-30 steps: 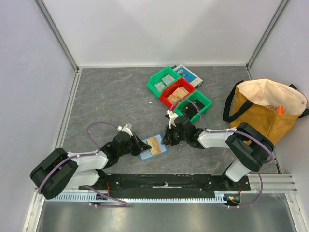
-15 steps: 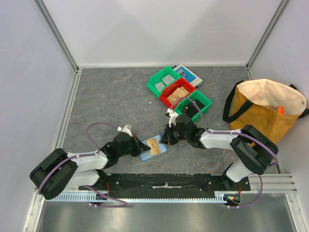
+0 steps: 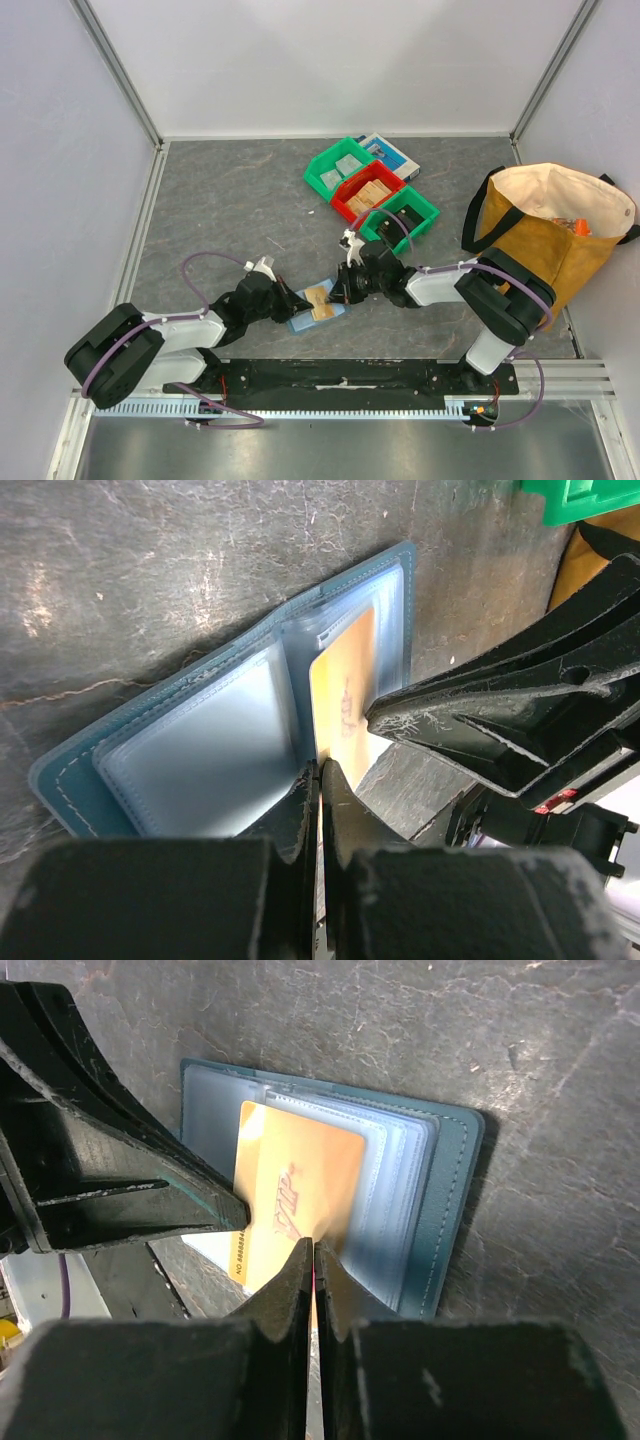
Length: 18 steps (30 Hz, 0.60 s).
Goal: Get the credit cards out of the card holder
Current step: Remove the credit card from the card holder.
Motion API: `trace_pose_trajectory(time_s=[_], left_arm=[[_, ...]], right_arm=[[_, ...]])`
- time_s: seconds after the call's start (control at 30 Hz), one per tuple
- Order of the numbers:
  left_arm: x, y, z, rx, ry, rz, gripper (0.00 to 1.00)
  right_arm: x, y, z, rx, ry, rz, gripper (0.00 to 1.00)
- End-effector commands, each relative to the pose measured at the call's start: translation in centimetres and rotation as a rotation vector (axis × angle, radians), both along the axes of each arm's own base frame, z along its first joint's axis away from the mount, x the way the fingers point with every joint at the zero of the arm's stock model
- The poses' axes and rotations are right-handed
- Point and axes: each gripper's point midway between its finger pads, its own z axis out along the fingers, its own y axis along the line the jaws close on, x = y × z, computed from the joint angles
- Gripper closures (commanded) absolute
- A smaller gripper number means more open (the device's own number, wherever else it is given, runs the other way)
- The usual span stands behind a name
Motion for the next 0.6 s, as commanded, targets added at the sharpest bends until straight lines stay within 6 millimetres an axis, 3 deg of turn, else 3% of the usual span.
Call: trace_pose_trajectory(time_s=[0.0,0.27,0.57], left_arm=[[0.3,0.1,0.1,0.000,-0.008,0.022,0.98],[-0.2,0.8,0.0,-0.019,0.002,0.055,0.98],[-0.6,1.8,-0.3,0.000,0.012,0.084,0.98]], right_arm=[[0.2,-1.2,-1.6,-0.045,0.025,-0.056,0.92],[0.3,-3.3,-4.0,-0.141,0.076,-0.113,0.95],[0.2,-3.9,-4.9,-0.175,0.103,-0.119,0.97]])
